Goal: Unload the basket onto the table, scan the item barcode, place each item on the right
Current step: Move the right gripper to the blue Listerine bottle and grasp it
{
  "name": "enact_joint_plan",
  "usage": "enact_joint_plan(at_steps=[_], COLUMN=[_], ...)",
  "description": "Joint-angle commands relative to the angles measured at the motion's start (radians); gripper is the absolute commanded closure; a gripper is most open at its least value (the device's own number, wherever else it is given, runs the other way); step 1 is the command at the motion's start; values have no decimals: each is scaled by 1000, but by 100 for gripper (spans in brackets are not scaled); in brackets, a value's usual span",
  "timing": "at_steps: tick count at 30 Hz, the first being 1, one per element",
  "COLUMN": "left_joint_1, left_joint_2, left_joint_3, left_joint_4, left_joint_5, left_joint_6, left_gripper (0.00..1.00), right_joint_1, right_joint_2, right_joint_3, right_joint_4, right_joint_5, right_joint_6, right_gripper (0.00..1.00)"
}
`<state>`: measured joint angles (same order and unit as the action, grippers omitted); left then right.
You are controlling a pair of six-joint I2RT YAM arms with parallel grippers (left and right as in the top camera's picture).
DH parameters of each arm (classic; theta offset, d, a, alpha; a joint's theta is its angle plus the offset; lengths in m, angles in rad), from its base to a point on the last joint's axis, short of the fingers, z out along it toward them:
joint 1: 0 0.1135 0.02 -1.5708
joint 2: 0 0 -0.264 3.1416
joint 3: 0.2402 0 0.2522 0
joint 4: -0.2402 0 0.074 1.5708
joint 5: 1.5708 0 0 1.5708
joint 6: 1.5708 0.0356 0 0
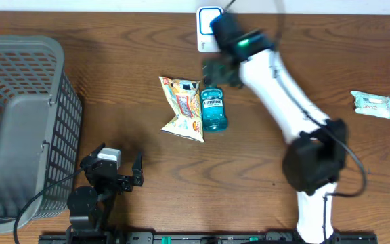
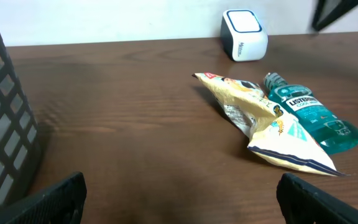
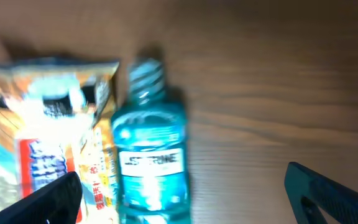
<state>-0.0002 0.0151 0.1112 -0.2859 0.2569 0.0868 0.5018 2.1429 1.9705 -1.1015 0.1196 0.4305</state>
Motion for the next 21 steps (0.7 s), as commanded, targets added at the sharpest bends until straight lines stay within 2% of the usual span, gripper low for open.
enact_joint_plan(at_steps=[1, 11, 17, 21], left_joint_1=[6, 6, 6, 6], left_joint_2=[-5, -5, -5, -5], left_joint_3=[-16, -16, -16, -16], left_joint_4=[-20, -20, -20, -20], left_joint_5=[5, 5, 5, 5], left_joint_6=[14, 14, 14, 14], left_gripper=[2, 2, 2, 2], right_joint_1=[66, 164, 162, 162], right_joint_2=[89, 223, 265, 302], right_joint_3=[-42, -42, -43, -45], right_joint_4=[19, 2, -13, -13], right_joint_5=[87, 340, 349, 332], right_joint_6=[-21, 21, 29, 28], right_gripper=[1, 2, 9, 20])
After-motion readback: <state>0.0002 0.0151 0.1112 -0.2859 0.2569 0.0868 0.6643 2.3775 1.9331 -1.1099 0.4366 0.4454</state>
